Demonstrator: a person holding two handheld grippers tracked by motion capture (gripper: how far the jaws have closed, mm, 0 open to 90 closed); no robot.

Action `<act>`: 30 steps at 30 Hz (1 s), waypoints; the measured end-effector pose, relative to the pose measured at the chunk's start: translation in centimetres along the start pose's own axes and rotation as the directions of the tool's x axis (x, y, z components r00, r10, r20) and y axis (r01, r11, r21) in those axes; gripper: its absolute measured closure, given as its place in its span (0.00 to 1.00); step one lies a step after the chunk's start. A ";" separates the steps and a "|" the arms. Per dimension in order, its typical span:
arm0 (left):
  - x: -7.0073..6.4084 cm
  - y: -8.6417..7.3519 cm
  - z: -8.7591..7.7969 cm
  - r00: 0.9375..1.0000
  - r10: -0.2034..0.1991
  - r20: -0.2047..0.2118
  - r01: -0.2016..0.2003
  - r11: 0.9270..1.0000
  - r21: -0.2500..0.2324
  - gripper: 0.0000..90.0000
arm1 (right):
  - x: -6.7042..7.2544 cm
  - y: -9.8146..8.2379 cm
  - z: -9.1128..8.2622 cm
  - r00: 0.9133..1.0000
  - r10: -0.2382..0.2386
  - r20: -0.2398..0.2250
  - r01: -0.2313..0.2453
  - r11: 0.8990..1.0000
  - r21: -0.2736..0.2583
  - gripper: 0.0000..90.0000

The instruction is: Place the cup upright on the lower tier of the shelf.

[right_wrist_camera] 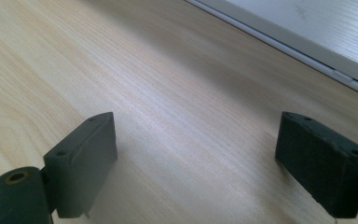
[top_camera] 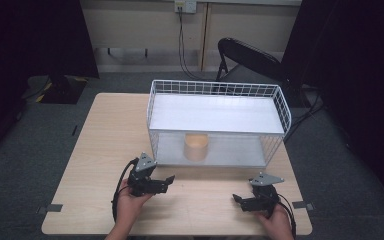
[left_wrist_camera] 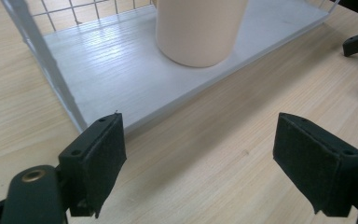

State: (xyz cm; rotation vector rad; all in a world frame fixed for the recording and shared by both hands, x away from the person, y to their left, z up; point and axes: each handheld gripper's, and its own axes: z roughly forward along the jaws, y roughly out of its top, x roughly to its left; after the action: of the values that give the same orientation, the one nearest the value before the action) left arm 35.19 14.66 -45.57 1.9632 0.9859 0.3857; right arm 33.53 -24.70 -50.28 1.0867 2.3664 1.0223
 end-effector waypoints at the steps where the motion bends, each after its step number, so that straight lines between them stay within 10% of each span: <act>1: 0.1 0.0 -0.1 1.000 0.001 0.001 -0.001 1.000 0.002 0.19 | 0.0 0.0 0.0 1.000 0.000 0.000 0.000 1.000 0.000 0.13; 30: 3.4 -2.1 -3.0 0.998 -0.039 -0.047 0.039 0.999 0.002 0.19 | 0.0 0.0 0.0 1.000 0.000 0.001 0.000 1.000 0.000 0.13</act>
State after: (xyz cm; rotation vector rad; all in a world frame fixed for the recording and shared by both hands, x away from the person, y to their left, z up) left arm 34.57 19.62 -45.92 1.9426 1.0536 0.4108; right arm 33.53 -24.70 -50.28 1.0870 2.3660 1.0217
